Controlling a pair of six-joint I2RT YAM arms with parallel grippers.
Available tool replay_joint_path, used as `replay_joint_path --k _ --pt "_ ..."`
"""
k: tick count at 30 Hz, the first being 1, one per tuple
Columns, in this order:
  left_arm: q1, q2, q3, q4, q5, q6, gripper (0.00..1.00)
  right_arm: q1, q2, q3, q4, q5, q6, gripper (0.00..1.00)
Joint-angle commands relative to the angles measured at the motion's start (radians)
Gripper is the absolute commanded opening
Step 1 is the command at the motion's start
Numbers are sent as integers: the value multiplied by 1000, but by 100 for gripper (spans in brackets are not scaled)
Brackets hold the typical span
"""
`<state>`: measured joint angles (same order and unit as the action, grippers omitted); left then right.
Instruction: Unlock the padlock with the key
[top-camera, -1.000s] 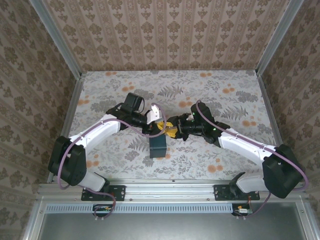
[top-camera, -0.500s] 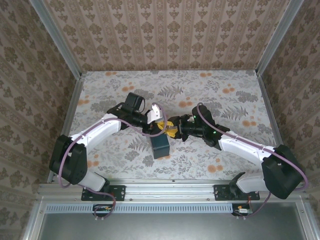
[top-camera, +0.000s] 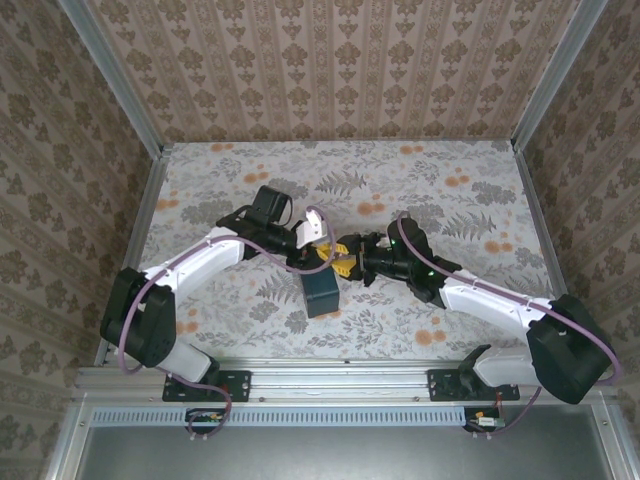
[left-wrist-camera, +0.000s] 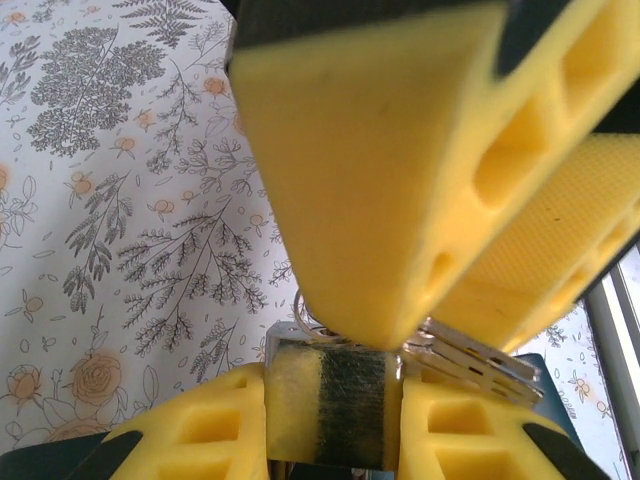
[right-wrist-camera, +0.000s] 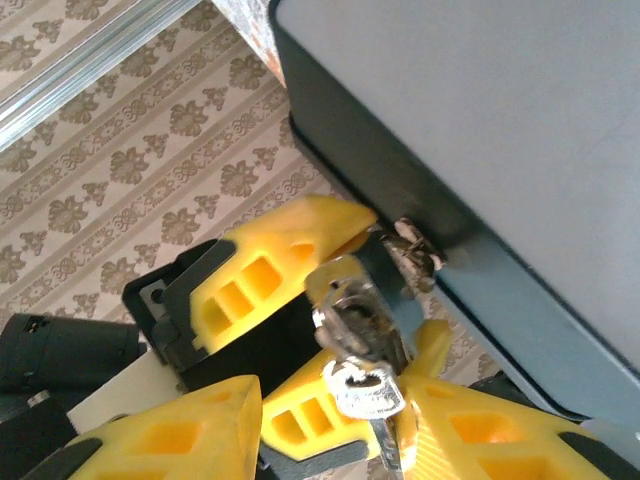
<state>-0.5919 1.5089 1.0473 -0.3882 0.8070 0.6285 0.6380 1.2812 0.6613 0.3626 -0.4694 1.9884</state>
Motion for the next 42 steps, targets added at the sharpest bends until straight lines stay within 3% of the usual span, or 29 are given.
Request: replay_joint_path --k 1,12,17,20,25,28,40,42 --pt "-13 18 23 -14 20 24 0 3 -26 -1 121 43 77 41" --pt "-13 11 31 -17 45 21 0 -31 -19 -55 117 155 50 39" --pt "-8 1 31 -28 49 24 0 -94 -38 -41 48 123 -31 39" --pt "-2 -5 38 -24 51 23 0 -173 -56 58 -166 20 -272 40" --pt "8 -11 52 -40 70 27 0 -276 -17 256 -488 -165 -916 36" --pt "14 -6 64 -67 110 32 0 -281 25 292 -557 -258 -1242 35" --pt "56 20 108 -154 200 44 0 -267 -82 67 -108 -407 -2010 48" --pt "58 29 121 -172 205 54 0 -229 -98 58 -131 -340 -2171 48"
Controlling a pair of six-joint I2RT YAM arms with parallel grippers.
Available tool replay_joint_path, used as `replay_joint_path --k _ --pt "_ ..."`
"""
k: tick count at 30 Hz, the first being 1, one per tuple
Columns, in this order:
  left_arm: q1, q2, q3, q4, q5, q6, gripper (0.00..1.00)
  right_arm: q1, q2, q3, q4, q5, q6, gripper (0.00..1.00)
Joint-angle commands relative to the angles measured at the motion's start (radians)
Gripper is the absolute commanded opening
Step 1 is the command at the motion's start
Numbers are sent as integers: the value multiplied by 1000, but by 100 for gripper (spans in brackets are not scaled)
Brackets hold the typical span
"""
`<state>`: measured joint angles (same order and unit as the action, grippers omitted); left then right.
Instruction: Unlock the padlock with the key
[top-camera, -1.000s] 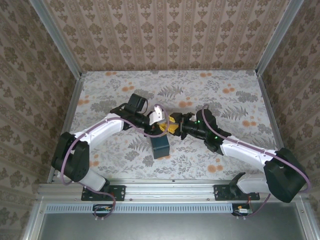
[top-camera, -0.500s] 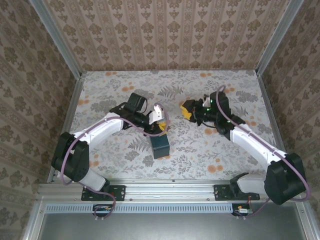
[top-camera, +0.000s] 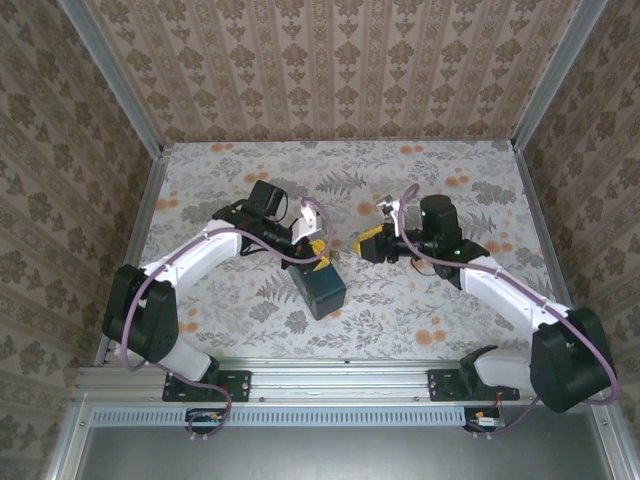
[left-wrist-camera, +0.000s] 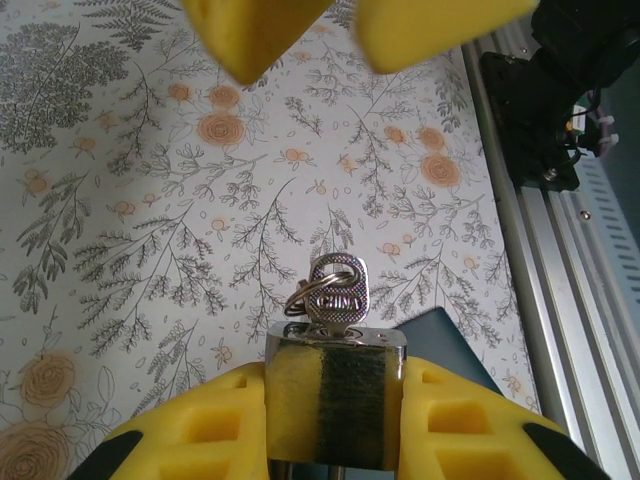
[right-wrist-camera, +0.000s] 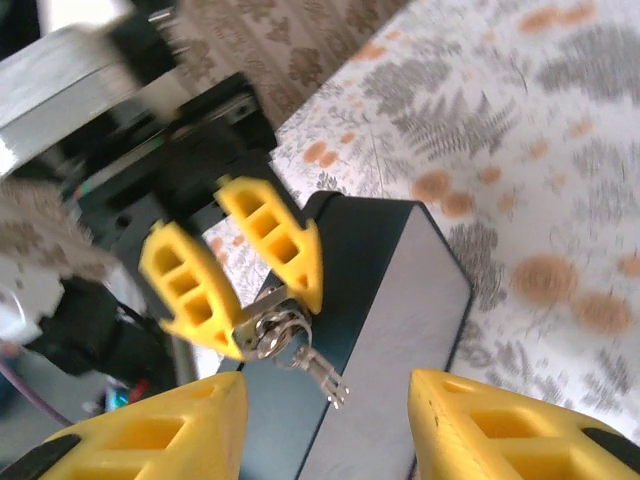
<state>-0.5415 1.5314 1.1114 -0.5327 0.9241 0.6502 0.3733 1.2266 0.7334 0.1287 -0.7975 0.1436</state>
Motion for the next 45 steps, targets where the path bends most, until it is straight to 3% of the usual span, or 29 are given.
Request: replay_joint_path --k 1,9,12,22,45 --pt "8 9 59 -30 90 32 0 46 -43 -8 82 11 -376 48" --pt "11 46 92 -34 139 35 0 88 6 7 40 -26 -556 48" --pt "11 62 119 -68 154 57 0 93 34 26 38 17 -586 49" --pt "26 82 141 -134 170 108 0 137 107 80 44 135 -653 56" --pt "66 102 159 -198 232 154 0 192 159 112 -15 178 -757 56"
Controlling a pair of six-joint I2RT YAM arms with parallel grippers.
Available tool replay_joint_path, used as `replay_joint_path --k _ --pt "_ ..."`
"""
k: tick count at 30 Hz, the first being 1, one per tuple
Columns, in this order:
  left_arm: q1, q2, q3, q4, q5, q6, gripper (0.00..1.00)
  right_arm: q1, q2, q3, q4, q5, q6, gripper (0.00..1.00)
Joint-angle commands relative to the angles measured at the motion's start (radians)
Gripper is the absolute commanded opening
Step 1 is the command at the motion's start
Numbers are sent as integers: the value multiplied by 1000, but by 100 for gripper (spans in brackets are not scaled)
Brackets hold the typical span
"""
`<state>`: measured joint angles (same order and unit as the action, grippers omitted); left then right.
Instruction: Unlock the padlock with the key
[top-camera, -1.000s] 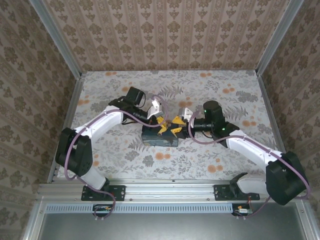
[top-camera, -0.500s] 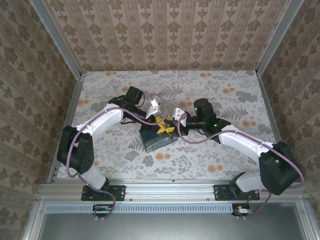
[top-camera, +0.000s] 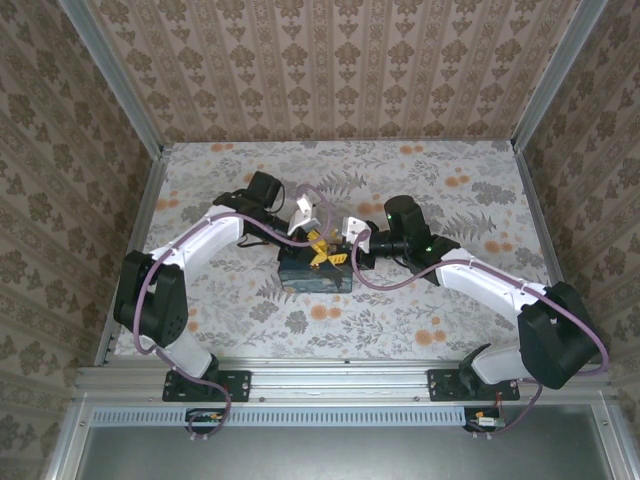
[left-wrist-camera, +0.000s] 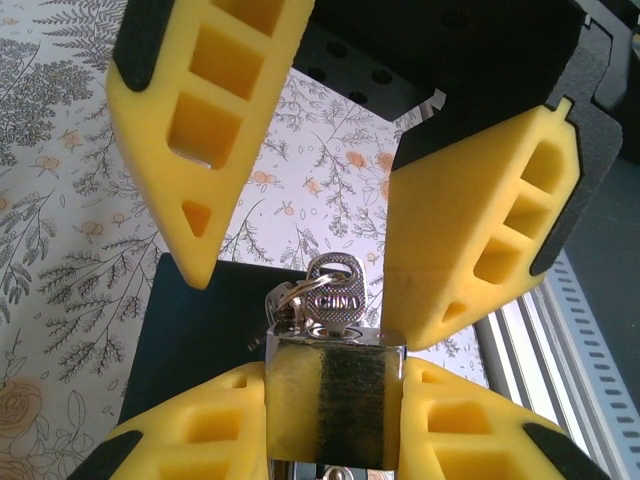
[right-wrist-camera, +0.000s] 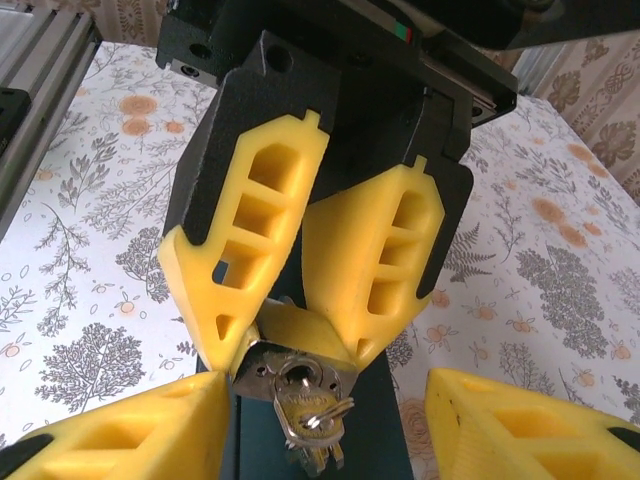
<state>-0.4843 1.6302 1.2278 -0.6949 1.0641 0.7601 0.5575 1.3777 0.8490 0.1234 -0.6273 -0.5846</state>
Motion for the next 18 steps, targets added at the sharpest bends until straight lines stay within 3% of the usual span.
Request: replay_joint_path --k 1,18 --pt "10 6 44 -35 94 43 0 9 34 0 -11 5 -27 56" --pt "1 28 67 -100 81 74 0 43 49 4 102 121 -36 55"
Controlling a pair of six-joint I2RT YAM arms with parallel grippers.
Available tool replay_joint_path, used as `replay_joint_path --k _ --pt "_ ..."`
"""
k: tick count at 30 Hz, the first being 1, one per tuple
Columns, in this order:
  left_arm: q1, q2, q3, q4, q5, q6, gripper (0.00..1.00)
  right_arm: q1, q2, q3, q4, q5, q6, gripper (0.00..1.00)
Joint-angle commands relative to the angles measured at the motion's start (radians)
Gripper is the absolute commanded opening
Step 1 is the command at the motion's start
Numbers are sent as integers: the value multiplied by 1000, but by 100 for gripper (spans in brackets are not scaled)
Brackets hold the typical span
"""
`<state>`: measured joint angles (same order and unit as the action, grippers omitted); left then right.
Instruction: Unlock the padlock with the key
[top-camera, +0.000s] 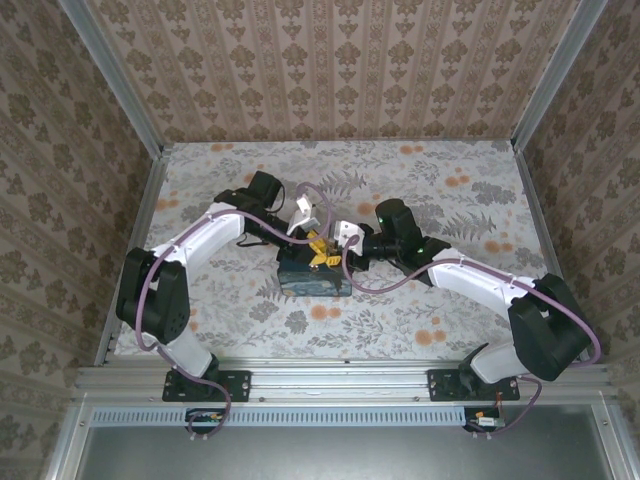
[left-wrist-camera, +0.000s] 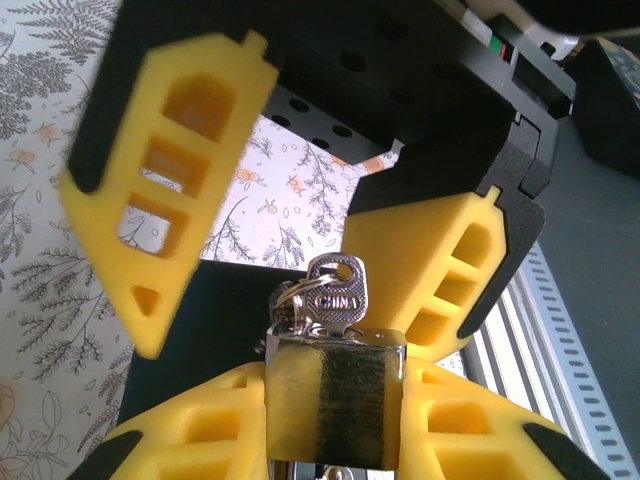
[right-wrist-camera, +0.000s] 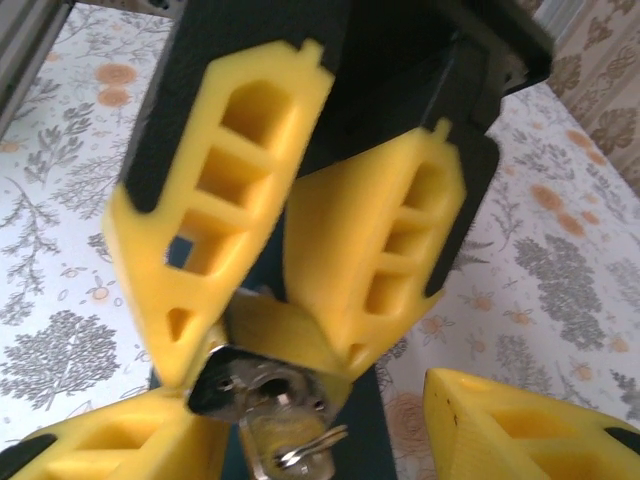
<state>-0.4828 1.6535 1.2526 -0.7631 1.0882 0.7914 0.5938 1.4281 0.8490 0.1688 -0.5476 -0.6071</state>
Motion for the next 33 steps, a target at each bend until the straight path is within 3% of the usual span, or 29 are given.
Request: replay_joint_path --k 1,15,27,31,33 --pt "-1 6 42 -32 56 43 0 7 -6 1 66 39 -11 55" --pt "-1 24 52 -35 46 22 0 110 -29 -29 114 47 33 49" --pt "5 78 60 -20 58 1 0 116 -71 -28 84 29 59 39" --pt "6 100 74 52 37 -66 13 116 -43 4 26 -6 61 34" --pt "8 108 85 69 24 -84 25 115 -3 5 18 -4 61 34"
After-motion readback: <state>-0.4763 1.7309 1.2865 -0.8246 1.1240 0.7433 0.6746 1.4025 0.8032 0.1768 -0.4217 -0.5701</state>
